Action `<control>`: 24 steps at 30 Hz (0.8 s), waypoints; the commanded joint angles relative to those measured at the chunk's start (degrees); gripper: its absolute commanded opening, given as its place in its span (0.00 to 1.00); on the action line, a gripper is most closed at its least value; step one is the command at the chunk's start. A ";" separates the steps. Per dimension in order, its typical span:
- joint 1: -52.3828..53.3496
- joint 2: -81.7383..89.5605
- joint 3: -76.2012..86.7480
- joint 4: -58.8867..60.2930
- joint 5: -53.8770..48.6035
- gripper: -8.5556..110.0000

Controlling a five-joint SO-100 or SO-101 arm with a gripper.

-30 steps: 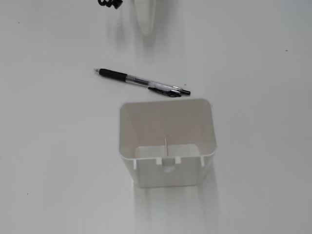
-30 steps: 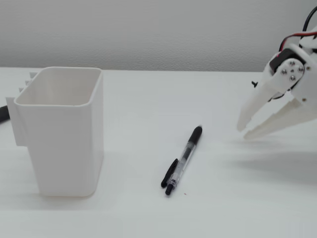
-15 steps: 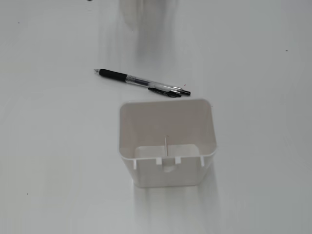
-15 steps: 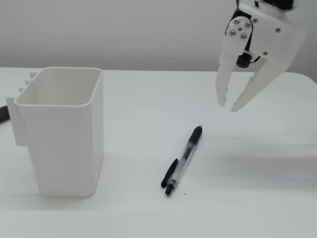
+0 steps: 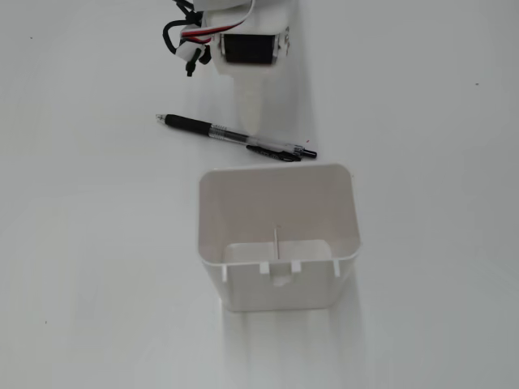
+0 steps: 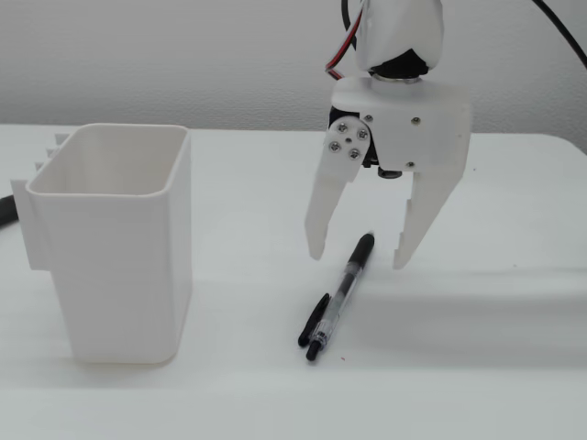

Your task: Pick up the pen and put it in the pen holder.

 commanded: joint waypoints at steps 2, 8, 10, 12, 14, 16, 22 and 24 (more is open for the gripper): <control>0.00 -0.35 -0.35 -3.52 0.53 0.25; 3.52 -0.97 3.60 -8.17 2.29 0.25; 3.78 -0.97 5.45 -9.49 2.29 0.25; 3.78 -0.97 6.77 -10.63 2.37 0.25; 3.78 -0.97 7.47 -10.99 2.29 0.25; 3.52 -0.97 7.73 -11.16 2.29 0.25; 3.34 -1.05 7.73 -12.13 2.02 0.25; 3.34 -1.05 7.73 -12.13 1.85 0.23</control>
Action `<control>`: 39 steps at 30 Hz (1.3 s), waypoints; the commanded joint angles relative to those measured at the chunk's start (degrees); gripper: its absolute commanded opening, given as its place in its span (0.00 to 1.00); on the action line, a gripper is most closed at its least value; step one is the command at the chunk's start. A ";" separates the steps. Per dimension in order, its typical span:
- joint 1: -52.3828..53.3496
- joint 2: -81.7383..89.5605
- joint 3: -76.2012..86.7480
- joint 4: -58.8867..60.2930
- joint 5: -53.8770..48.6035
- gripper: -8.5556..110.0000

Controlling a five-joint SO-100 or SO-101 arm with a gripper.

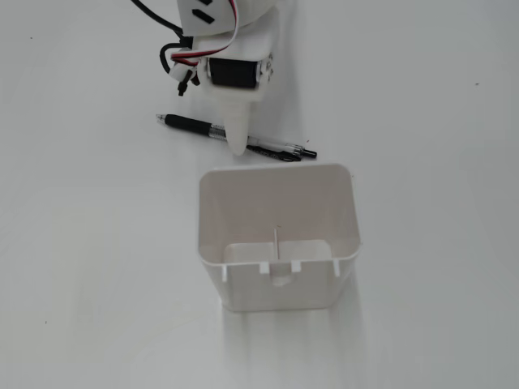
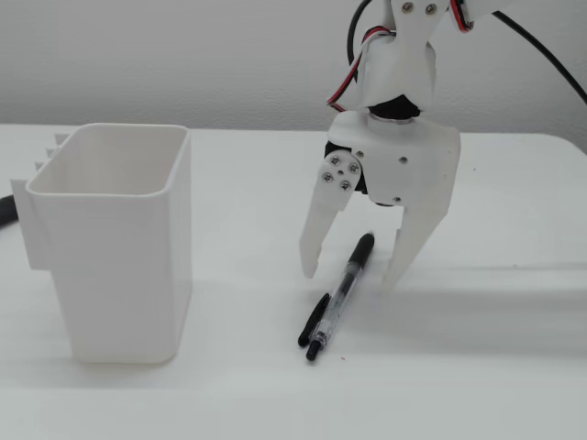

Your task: Pick up the pen and put it in the pen holder.

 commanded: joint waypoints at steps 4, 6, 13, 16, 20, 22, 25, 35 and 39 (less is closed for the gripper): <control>0.18 0.44 -0.44 -0.70 0.00 0.18; 0.44 0.44 0.00 -1.49 0.00 0.15; 0.18 0.44 3.34 -4.31 0.00 0.15; 0.09 0.44 3.25 -4.22 0.00 0.15; 0.09 0.44 3.25 -4.22 0.00 0.14; 0.00 0.44 3.25 -4.22 -0.09 0.14; -0.09 0.44 3.25 -4.22 -0.09 0.14; -0.26 0.62 3.25 -4.13 -1.32 0.07; -0.35 1.58 3.25 -3.43 -0.97 0.07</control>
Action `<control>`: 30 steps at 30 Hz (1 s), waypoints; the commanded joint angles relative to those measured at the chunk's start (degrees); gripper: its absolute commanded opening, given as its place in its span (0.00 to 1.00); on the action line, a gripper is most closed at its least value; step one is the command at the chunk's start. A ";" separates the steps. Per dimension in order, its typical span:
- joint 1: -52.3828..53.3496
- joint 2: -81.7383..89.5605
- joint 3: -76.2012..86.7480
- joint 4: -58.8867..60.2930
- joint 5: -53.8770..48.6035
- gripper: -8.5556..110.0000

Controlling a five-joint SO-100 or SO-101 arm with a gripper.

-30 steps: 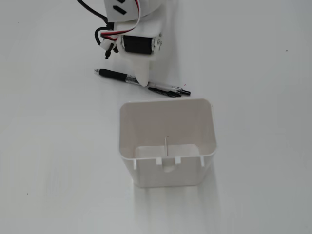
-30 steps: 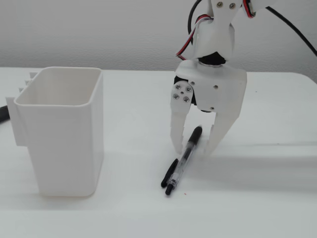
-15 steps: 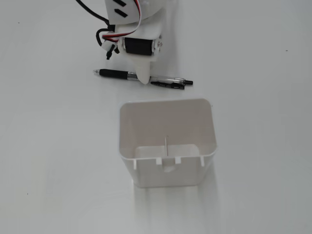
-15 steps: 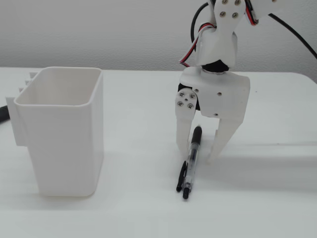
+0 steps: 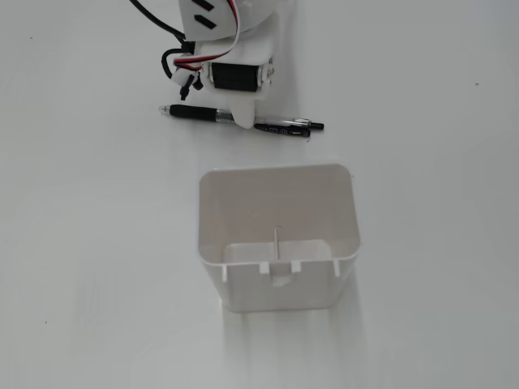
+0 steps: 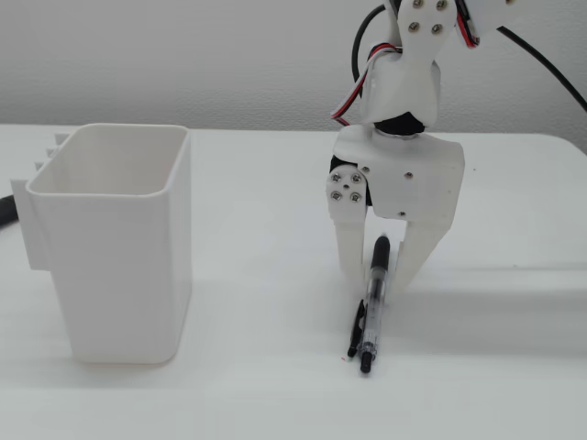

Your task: Pick up the pen and put it in the pen holder.

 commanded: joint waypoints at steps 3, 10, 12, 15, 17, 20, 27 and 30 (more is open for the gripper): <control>0.44 3.78 -1.58 1.93 0.35 0.07; -0.09 22.59 -1.58 2.99 2.37 0.07; 0.35 27.95 -1.58 2.99 2.99 0.07; 0.70 34.45 -1.85 2.20 4.31 0.07; 0.70 37.79 -4.57 2.81 7.82 0.07; 0.79 38.50 -10.02 2.99 11.78 0.07; 0.26 35.51 -30.85 4.31 25.84 0.07; 0.09 28.56 -40.69 4.39 32.61 0.07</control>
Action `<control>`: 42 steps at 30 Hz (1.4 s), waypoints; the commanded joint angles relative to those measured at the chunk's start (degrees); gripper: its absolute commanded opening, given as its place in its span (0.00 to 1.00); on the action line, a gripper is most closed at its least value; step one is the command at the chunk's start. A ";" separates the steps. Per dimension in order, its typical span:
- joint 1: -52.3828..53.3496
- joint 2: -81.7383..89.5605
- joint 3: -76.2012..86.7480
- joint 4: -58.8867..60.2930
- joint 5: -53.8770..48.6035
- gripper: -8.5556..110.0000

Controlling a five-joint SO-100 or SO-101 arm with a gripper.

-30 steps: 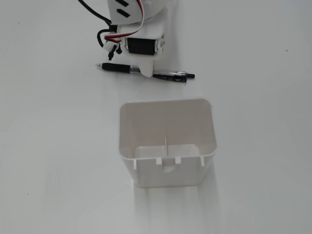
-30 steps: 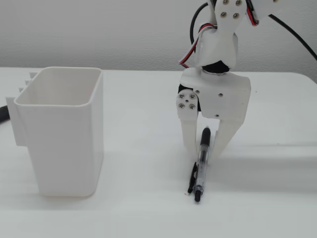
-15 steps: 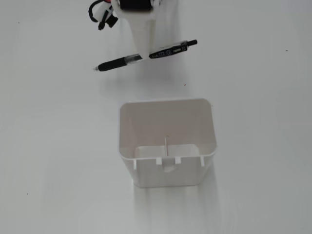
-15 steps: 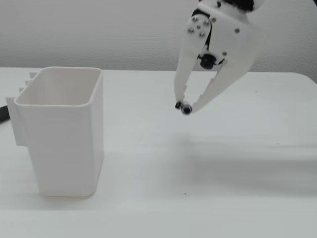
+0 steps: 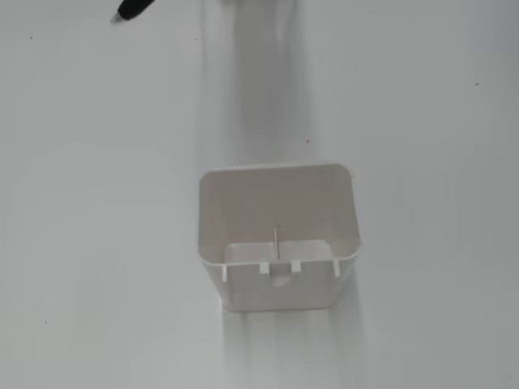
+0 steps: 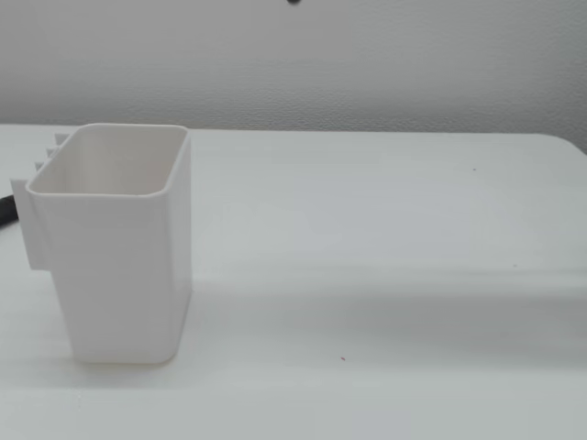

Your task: Pick up the pen and put it in the pen holder.

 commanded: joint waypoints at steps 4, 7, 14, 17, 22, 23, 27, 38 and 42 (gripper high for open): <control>-0.53 -17.93 -21.80 0.44 11.16 0.07; -0.88 -27.77 -30.23 3.25 13.62 0.07; -8.44 -43.33 -49.83 9.49 13.97 0.07; -10.55 -47.81 -55.37 10.20 13.80 0.07; -10.46 -54.23 -60.03 13.97 13.89 0.07; -10.46 -55.37 -60.38 14.33 13.89 0.07; -10.46 -59.15 -60.56 14.68 13.97 0.07; -10.28 -63.81 -60.56 14.68 13.01 0.07; -10.28 -63.81 -60.56 14.68 12.92 0.07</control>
